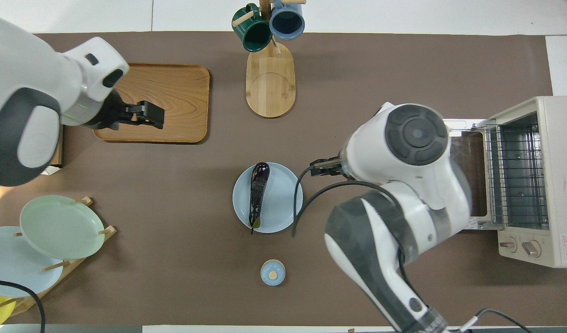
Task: Put eggplant into oven
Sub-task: 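Grasp the plate rim with the right gripper while the left gripper withdraws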
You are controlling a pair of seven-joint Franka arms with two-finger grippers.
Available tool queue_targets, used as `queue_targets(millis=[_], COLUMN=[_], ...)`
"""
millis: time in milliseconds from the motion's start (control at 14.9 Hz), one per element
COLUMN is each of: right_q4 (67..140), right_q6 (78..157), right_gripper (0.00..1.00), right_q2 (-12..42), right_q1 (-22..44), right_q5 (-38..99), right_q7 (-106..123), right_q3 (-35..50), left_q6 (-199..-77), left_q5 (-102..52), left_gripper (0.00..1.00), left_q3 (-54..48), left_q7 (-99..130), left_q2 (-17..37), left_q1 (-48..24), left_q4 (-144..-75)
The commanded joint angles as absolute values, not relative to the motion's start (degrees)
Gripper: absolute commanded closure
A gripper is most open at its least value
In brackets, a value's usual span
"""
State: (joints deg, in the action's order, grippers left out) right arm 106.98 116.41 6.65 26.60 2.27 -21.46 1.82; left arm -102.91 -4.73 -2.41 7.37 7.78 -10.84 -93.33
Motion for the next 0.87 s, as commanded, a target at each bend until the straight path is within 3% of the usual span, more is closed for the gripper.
queue_targets(millis=[0,201,336,604,672,806], right_q4=[94.1,80.4,79.8,81.7,83.3,87.1], right_q6=[116.2,113.8,119.9,124.5,125.1,130.0], right_gripper=[0.0,0.0,0.0,0.0,0.03,0.24], right_q2=[17.6,31.2,33.3,34.9,34.9,34.8], right_q1=[33.6,41.3,43.1,45.1,45.4,46.8], right_q5=[0.7,-5.0,-6.0,-6.1,-6.1,-5.9], right_q7=[-30.5,-41.8,-45.8,-46.0,-46.1,-47.8], right_q3=[1.6,1.6,1.6,1.6,1.6,1.6], left_q6=[-97.8,-92.2,-88.6,-83.9,-83.3,-83.4], left_q5=[-2.2,-2.1,-1.8,-1.8,-1.8,-1.8], left_gripper=[0.0,0.0,0.0,0.0,0.0,0.0], left_q3=[-3.0,-3.0,-3.0,-3.0,-3.1,-3.0], left_q7=[3.3,2.6,2.5,2.9,3.0,2.9], left_q2=[4.3,0.7,-1.4,-3.8,-3.9,-4.0], left_q1=[-6.8,-5.3,-5.3,-5.3,-5.4,-5.4], left_q4=[-92.5,-92.8,-93.1,-93.2,-93.2,-93.2])
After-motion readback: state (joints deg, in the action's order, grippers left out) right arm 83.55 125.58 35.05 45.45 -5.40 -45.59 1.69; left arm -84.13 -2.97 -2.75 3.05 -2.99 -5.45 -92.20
